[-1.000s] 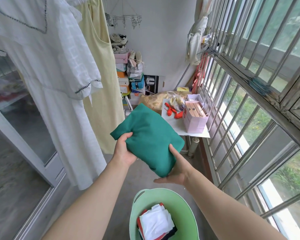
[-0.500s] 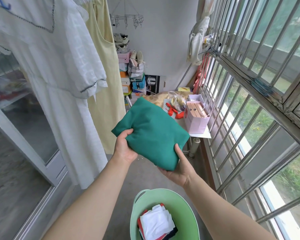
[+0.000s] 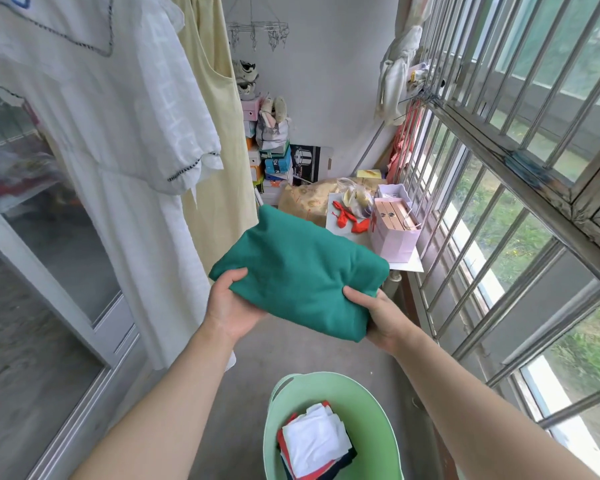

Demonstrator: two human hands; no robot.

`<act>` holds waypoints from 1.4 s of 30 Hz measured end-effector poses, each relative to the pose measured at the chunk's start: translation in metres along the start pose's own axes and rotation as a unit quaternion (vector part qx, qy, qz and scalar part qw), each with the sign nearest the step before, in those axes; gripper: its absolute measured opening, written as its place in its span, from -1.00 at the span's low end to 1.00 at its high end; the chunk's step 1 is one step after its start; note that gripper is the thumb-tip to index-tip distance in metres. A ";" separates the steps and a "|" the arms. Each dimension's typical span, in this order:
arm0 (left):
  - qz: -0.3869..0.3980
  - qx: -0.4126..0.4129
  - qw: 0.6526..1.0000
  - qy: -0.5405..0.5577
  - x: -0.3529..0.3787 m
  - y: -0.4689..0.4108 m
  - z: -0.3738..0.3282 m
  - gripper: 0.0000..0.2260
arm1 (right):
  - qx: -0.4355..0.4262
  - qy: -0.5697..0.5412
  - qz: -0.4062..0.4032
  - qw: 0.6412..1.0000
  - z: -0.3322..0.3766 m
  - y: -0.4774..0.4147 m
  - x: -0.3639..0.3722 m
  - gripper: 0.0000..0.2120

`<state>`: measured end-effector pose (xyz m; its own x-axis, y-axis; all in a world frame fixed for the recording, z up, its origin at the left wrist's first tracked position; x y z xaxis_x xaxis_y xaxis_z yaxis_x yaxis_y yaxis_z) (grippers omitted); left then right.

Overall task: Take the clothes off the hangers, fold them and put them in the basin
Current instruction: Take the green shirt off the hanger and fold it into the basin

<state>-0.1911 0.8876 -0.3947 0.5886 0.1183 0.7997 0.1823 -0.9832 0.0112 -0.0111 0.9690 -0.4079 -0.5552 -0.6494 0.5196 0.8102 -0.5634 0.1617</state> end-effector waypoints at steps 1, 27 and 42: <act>0.009 -0.014 1.000 -0.008 -0.004 0.003 -0.001 -0.65 | 0.000 0.018 0.005 1.000 0.003 0.000 -0.003 -0.62; -0.028 -0.391 0.902 -0.182 -0.047 0.024 0.143 -0.43 | 0.170 0.041 -0.176 0.969 -0.075 0.079 -0.116 -0.86; -0.238 -0.219 0.923 -0.209 -0.115 0.018 0.231 -0.69 | 0.207 0.186 -0.126 0.952 -0.097 0.052 -0.216 -0.85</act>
<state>-0.0736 0.8888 -0.6256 0.7929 0.5047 0.3415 0.2167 -0.7572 0.6162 0.1331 1.0300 -0.5933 -0.7070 -0.7002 0.0994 0.6042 -0.5250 0.5994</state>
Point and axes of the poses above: each hand's wrist, its own y-axis away from the middle knuckle, its own x-axis out of the palm, z = x × y, the point moved 10 cm from there along -y, towards the middle knuckle, and after that the axes turned 14 degrees about z, right-handed, at the moved point
